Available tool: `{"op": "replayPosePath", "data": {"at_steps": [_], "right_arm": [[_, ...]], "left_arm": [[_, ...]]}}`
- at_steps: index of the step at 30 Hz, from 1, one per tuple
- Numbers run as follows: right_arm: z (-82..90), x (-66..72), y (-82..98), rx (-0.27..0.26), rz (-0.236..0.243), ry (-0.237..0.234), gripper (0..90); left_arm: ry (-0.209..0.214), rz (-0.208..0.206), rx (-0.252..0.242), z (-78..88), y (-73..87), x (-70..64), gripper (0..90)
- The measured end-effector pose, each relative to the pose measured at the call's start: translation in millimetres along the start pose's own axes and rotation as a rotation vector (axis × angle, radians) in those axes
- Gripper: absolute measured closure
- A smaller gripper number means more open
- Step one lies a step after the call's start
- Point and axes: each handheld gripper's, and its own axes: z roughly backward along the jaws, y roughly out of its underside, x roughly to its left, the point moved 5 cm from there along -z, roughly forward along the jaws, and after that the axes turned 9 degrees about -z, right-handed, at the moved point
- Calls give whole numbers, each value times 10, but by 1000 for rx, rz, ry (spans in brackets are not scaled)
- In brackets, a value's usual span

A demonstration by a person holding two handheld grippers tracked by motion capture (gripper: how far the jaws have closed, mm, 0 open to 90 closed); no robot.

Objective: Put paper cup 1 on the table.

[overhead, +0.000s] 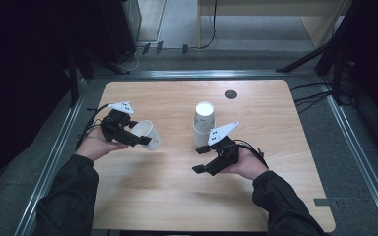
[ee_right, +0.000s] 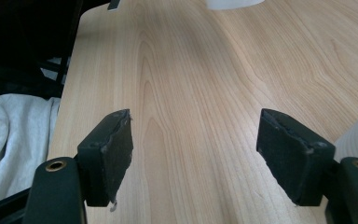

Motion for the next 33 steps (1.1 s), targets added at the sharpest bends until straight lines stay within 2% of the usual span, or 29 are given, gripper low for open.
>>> {"op": "replayPosePath", "data": {"at_steps": [3, 6, 8, 9, 12, 14, 17, 20, 21, 23, 27, 29, 30, 33], "right_arm": [[-8, 5, 5, 5, -3, -1, 274], [-13, -1, 11, 10, -5, 3, 275], [-24, -1, 19, 15, -8, 2, 276], [-27, 0, 19, 15, -4, 1, 276], [-29, -1, 21, 15, -8, 0, 278], [-34, -1, 22, 16, -7, -2, 279], [-40, -5, 29, 22, -9, -3, 279], [-48, -7, 32, 26, -12, -2, 279], [-48, -7, 32, 26, -12, -2, 279], [-58, -7, 37, 31, -11, -4, 279], [-60, -15, 44, 33, -12, 1, 281], [-58, -15, 45, 34, -13, 1, 281], [-57, -17, 43, 32, -13, 2, 281], [-57, -21, 42, 31, -13, 4, 281]], "left_arm": [[-29, 14, 29, 0, 70, 87, 232], [-45, 30, 39, 2, 113, 150, 232], [-69, 53, 61, -1, 181, 249, 233], [-69, 53, 61, -1, 181, 249, 233], [-129, 81, 125, -66, 293, 381, 233], [-146, 87, 158, -101, 341, 438, 232], [-150, 104, 161, -118, 368, 486, 232], [-171, 145, 155, -129, 420, 603, 232], [-171, 145, 155, -129, 420, 603, 232], [-214, 189, 163, -134, 471, 719, 232], [-249, 226, 185, -159, 535, 816, 232], [-252, 228, 179, -158, 535, 825, 232], [-276, 227, 186, -158, 537, 843, 232], [-301, 212, 197, -165, 536, 843, 232]]}}
